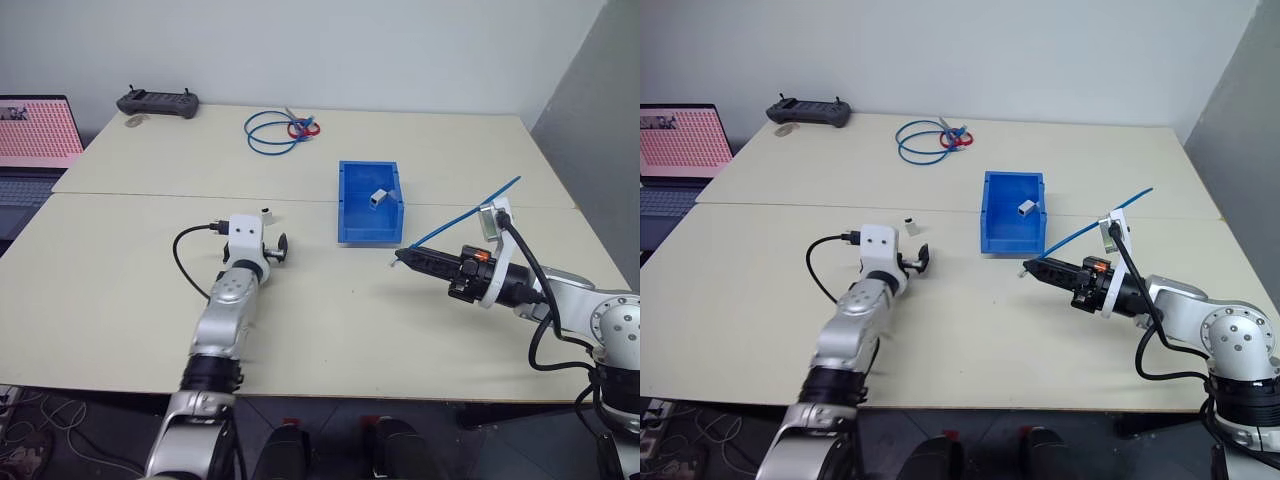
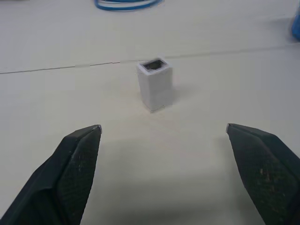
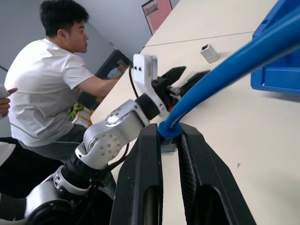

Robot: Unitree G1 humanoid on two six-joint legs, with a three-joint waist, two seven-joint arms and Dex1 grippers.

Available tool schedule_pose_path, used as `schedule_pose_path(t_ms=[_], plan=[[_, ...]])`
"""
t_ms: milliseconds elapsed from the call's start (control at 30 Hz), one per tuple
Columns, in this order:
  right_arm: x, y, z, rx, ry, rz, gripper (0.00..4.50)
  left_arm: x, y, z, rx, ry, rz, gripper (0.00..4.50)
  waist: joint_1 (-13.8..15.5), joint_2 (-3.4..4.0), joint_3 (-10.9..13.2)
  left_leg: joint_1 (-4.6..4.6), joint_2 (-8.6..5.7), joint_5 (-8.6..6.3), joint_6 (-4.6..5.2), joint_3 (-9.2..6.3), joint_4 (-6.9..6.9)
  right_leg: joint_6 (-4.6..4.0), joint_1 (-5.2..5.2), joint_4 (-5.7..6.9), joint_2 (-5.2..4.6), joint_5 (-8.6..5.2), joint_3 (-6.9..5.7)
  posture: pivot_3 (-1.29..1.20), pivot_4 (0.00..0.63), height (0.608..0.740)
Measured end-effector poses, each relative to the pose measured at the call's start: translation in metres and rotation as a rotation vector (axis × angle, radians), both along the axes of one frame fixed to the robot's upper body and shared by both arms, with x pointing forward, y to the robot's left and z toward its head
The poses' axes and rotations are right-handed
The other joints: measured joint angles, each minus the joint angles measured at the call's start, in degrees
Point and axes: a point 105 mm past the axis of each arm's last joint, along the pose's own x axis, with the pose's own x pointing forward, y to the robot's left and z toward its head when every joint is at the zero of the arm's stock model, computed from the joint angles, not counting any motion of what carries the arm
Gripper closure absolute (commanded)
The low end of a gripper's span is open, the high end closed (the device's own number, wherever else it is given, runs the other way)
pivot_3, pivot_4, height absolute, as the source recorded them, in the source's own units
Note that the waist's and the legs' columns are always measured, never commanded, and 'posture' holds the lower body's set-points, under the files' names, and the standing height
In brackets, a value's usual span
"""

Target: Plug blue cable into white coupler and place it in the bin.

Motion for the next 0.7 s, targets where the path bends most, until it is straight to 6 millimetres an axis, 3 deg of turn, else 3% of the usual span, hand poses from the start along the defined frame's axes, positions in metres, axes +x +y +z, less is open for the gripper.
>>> schedule_pose_path(t_ms=[200, 500, 700], plan=[[0.001, -0.001, -0.001, -0.017, -0.011, -0.005, 4.31, 0.020, -0.006, -0.009, -0.076, 0.015, 0.065, 0.05, 0.1, -0.01, 0.0, 0.01, -0.03, 0.00, 0.00, 0.00, -0.02, 0.01, -0.01, 0.02, 0.01, 0.00, -0.01, 0.00, 0.150, 0.740], [-0.001, -0.003, -0.003, -0.043, -0.011, -0.009, 4.31, 0.040, -0.007, -0.004, -0.075, 0.005, 0.100, 0.05, 0.1, -0.02, 0.0, 0.00, -0.08, 0.00, 0.00, 0.01, -0.02, 0.04, 0.00, 0.01, 0.00, 0.02, -0.03, 0.00, 0.150, 0.740], [-0.001, -0.005, -0.007, -0.052, -0.001, -0.018, 4.31, 0.043, -0.004, -0.004, -0.070, 0.010, 0.128, 1.20, 0.0, -0.02, 0.0, 0.01, -0.08, 0.00, 0.00, 0.01, -0.02, 0.05, 0.00, 0.02, 0.00, 0.02, -0.03, 0.00, 0.150, 0.740]])
